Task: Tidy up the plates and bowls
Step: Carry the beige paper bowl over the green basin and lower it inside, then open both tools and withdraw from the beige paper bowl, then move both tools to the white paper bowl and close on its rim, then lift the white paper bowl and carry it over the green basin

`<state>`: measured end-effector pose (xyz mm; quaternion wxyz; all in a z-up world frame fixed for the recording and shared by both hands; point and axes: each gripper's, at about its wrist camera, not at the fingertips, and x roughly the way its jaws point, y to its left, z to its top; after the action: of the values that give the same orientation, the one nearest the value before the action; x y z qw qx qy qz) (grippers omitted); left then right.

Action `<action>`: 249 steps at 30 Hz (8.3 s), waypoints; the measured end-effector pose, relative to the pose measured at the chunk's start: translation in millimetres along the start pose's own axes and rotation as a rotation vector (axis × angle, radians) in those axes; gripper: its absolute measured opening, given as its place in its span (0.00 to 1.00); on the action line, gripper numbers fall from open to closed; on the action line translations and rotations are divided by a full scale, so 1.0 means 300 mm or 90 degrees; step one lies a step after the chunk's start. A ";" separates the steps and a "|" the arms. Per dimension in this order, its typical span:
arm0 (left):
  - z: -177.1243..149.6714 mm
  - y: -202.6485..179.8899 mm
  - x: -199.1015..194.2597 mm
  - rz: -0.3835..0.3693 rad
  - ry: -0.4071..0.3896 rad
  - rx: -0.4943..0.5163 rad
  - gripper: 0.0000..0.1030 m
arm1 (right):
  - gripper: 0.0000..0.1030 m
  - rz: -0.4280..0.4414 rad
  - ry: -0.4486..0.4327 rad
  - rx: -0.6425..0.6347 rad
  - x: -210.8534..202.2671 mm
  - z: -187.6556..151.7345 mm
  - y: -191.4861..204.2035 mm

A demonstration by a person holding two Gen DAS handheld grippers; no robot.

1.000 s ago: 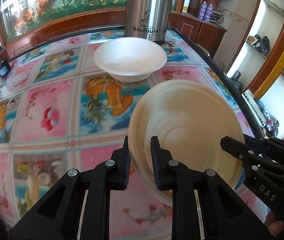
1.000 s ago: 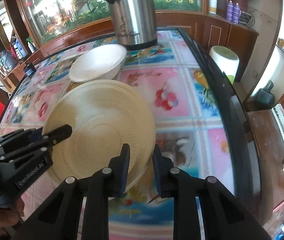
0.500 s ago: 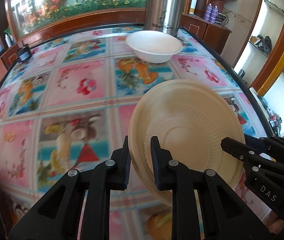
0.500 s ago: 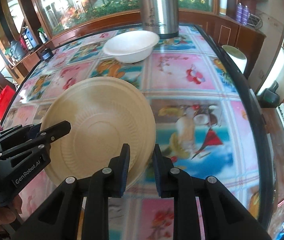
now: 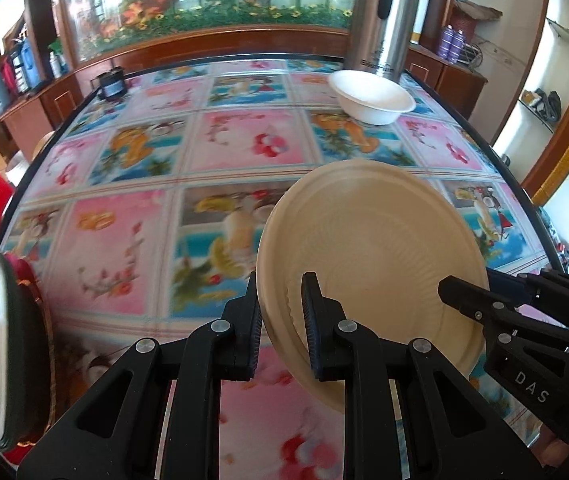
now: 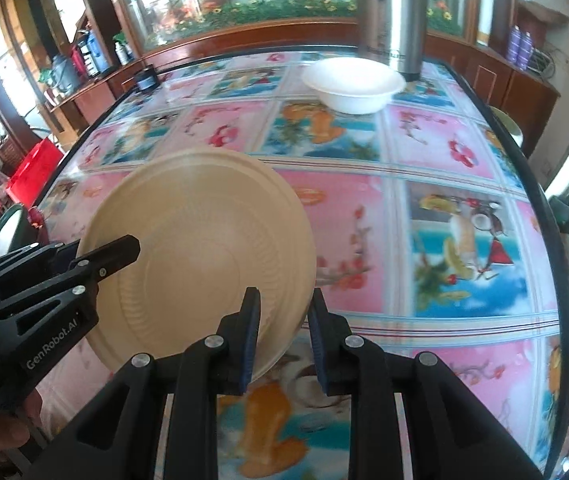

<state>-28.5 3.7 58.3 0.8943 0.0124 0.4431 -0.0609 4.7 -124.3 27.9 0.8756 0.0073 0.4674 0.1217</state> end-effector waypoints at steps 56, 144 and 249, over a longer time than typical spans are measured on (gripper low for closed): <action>-0.219 0.856 -0.304 0.166 -0.072 -0.224 0.18 | 0.25 0.084 -0.011 -0.293 0.076 0.127 0.955; 0.488 -0.075 0.224 0.036 -0.045 -0.014 0.49 | 0.56 -0.041 -0.041 0.069 0.078 0.396 -0.284; -0.062 0.486 -0.339 0.083 -0.097 -0.108 0.13 | 0.23 0.134 -0.033 -0.127 -0.080 0.127 0.541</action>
<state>-86.8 159.8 123.2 0.9252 -0.0396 0.3757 0.0343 -10.4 31.8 89.6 0.8662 -0.0274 0.4268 0.2586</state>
